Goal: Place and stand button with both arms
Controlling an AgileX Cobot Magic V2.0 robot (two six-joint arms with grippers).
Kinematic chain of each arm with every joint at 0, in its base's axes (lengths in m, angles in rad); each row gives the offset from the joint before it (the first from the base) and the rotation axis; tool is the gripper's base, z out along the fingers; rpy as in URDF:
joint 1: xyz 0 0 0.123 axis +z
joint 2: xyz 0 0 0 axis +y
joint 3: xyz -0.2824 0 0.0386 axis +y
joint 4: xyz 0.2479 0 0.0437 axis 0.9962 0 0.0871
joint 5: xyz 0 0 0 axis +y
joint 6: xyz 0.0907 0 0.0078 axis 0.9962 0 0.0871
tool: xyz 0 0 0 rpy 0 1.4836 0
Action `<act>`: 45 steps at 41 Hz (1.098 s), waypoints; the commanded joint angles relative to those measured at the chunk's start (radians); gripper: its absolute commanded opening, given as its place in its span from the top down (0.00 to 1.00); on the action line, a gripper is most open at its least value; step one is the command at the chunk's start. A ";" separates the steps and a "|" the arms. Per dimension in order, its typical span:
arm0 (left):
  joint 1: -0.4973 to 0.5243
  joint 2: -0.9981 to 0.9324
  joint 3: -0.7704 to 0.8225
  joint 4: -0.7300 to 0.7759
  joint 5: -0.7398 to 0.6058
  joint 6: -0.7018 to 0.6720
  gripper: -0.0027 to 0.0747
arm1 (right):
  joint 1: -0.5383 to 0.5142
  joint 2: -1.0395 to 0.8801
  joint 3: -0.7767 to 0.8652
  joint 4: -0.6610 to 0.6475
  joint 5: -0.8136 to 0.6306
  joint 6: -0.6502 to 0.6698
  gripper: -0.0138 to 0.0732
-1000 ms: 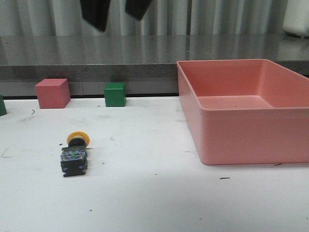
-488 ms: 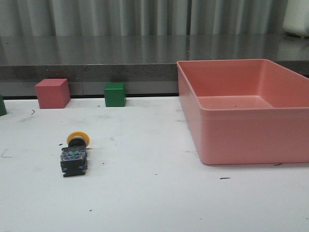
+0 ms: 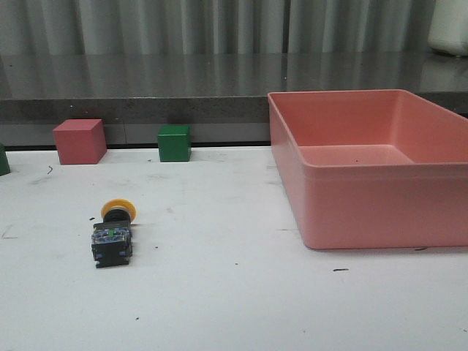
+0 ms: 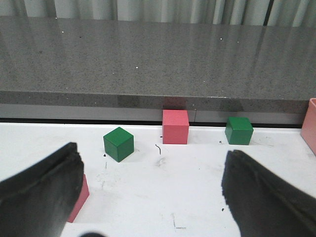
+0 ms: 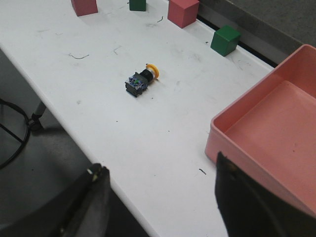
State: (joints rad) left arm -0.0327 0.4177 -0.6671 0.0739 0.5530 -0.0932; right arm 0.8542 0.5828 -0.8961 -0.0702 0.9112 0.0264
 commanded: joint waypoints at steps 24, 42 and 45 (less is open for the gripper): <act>-0.085 0.156 -0.199 -0.117 0.104 0.052 0.24 | -0.003 0.005 -0.024 -0.006 -0.032 -0.007 0.29; -0.338 0.572 -0.359 -0.117 0.356 0.056 0.24 | -0.003 0.005 -0.024 -0.006 -0.032 -0.007 0.29; -0.352 0.661 -0.391 -0.118 0.380 0.055 0.24 | -0.003 0.005 -0.024 -0.006 -0.032 -0.007 0.29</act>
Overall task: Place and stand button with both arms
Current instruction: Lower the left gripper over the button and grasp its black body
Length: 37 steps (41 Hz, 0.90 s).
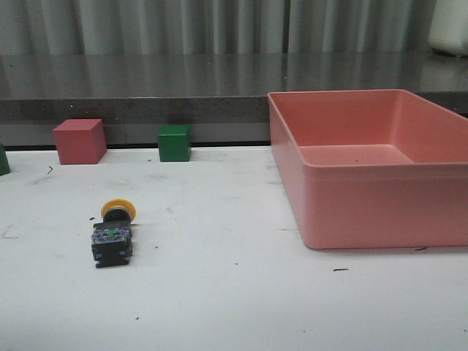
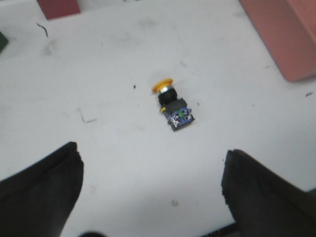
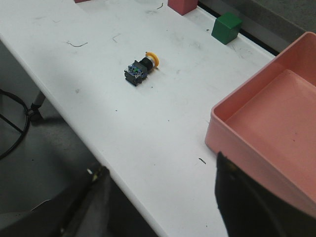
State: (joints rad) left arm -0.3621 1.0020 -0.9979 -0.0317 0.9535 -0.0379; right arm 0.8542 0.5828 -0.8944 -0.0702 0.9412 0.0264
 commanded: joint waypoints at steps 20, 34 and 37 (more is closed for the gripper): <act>-0.054 0.624 -0.362 -0.032 0.159 -0.146 0.24 | -0.003 0.005 -0.026 -0.006 -0.062 -0.007 0.29; -0.066 0.849 -0.509 -0.032 0.229 -0.277 0.24 | -0.003 0.005 -0.026 -0.006 -0.062 -0.007 0.29; -0.066 0.880 -0.529 -0.032 0.229 -0.297 0.24 | -0.003 0.005 -0.026 -0.006 -0.062 -0.007 0.29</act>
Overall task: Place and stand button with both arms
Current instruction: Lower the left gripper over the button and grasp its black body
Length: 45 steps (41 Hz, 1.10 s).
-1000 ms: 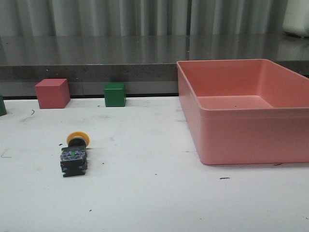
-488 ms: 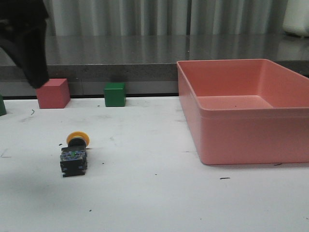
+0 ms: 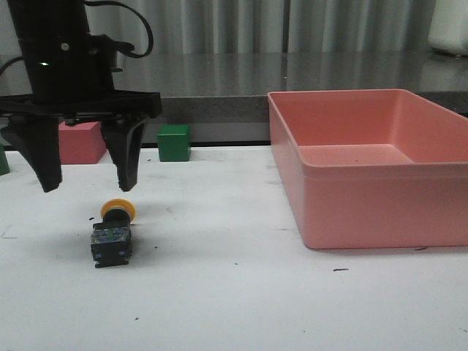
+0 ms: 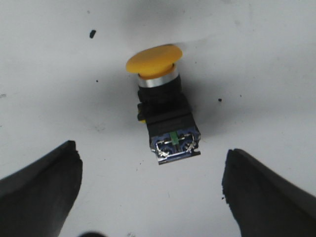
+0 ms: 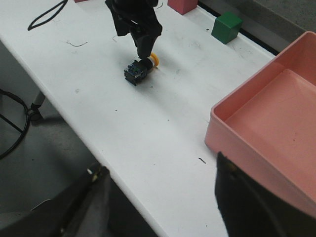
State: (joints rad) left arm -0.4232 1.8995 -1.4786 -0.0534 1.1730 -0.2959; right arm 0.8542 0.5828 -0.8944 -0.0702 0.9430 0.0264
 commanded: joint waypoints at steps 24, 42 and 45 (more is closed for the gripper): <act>-0.003 0.161 -0.145 -0.019 -0.005 -0.121 0.24 | -0.003 0.005 -0.026 -0.006 -0.064 -0.007 0.29; -0.003 0.213 -0.182 -0.028 0.009 -0.121 0.41 | -0.003 0.005 -0.026 -0.006 -0.064 -0.007 0.29; -0.003 0.213 -0.182 -0.028 0.014 -0.121 0.50 | -0.003 0.005 -0.026 -0.006 -0.064 -0.007 0.29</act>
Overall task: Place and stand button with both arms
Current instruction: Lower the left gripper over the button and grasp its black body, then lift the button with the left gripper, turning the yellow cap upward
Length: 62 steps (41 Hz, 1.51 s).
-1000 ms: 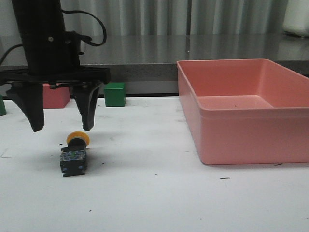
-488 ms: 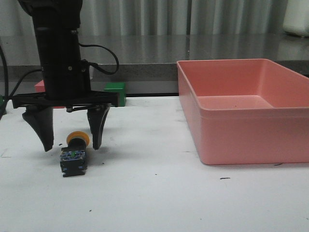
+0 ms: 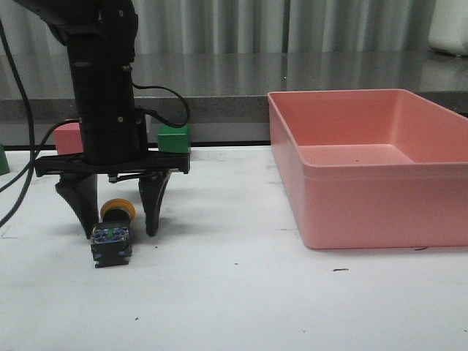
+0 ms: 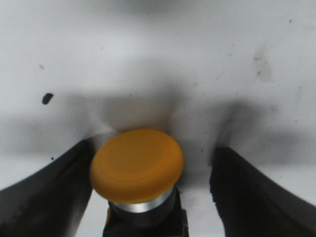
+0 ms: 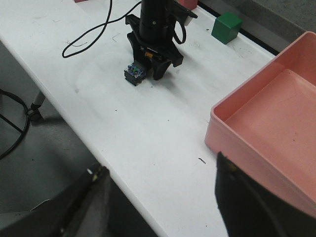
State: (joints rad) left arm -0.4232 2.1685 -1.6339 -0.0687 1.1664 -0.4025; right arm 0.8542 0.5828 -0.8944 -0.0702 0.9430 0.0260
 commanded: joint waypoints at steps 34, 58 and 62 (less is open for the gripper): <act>0.000 -0.314 0.059 0.134 0.004 0.203 0.66 | -0.003 0.005 -0.026 -0.006 -0.064 -0.007 0.29; 0.171 -0.900 0.546 0.023 -0.460 0.443 0.66 | -0.003 0.005 -0.026 -0.006 -0.064 -0.007 0.29; 0.171 -1.018 0.672 0.050 -0.600 0.443 0.66 | -0.003 0.005 -0.026 -0.006 -0.064 -0.007 0.29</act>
State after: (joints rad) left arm -0.2542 1.2578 -1.0219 -0.0268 0.7393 0.0376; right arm 0.8542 0.5828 -0.8944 -0.0702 0.9430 0.0260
